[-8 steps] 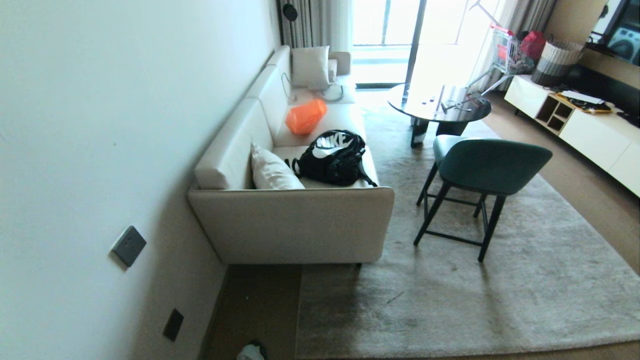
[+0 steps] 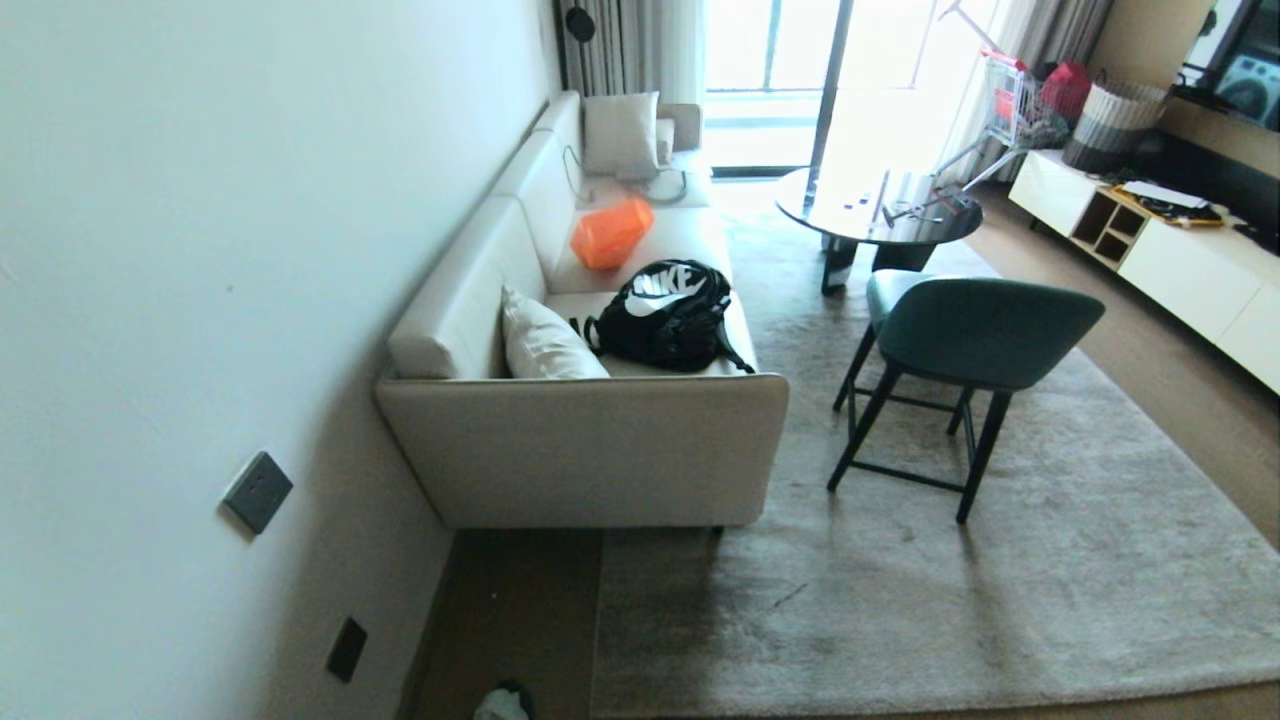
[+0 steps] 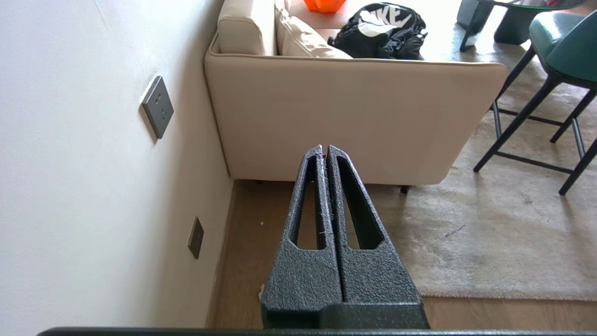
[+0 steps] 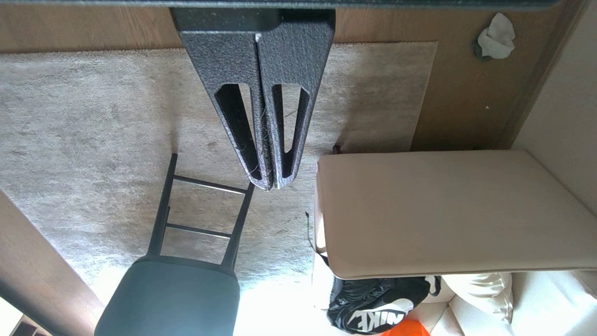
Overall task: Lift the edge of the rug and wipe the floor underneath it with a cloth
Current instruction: Pick up the rag
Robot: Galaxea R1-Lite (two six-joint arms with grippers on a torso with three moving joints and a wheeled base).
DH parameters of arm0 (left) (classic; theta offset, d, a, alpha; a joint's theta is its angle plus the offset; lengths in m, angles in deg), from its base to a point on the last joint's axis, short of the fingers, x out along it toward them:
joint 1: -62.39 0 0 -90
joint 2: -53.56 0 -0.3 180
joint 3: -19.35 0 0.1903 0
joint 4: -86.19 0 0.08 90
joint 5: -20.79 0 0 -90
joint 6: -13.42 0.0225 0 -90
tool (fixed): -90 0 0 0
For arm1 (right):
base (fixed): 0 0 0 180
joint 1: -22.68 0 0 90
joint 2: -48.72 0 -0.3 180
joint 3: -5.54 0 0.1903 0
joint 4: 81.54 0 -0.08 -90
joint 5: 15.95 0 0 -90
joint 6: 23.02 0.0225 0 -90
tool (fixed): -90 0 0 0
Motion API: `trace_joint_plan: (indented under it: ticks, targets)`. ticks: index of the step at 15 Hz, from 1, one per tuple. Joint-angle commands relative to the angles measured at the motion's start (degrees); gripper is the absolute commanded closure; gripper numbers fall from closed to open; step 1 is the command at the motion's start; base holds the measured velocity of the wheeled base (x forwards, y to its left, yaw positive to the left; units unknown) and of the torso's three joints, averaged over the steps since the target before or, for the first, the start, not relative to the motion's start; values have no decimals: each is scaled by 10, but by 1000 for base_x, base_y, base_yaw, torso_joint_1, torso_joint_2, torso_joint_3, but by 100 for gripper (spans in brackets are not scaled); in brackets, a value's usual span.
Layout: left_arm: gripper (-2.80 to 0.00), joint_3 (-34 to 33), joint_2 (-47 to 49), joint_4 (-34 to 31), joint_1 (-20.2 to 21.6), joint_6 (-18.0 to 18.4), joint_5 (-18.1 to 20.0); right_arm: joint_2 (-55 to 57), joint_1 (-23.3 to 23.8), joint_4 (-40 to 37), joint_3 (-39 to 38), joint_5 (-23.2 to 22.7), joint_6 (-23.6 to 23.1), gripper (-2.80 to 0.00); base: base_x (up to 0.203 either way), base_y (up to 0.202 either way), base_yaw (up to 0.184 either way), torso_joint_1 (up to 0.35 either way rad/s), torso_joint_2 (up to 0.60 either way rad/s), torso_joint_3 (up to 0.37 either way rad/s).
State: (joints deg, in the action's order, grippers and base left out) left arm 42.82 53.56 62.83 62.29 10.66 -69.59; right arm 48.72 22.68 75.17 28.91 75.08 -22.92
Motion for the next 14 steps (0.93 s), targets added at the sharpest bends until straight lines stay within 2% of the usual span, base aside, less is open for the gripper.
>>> trace_joint_plan:
  ticks: [1, 14]
  targets:
    - [0, 0, 0, 0, 0, -1, 0, 1, 0, 0, 0, 0, 0, 0, 0, 0, 0, 0, 0, 0]
    - [0, 0, 0, 0, 0, -1, 0, 1, 0, 0, 0, 0, 0, 0, 0, 0, 0, 0, 0, 0]
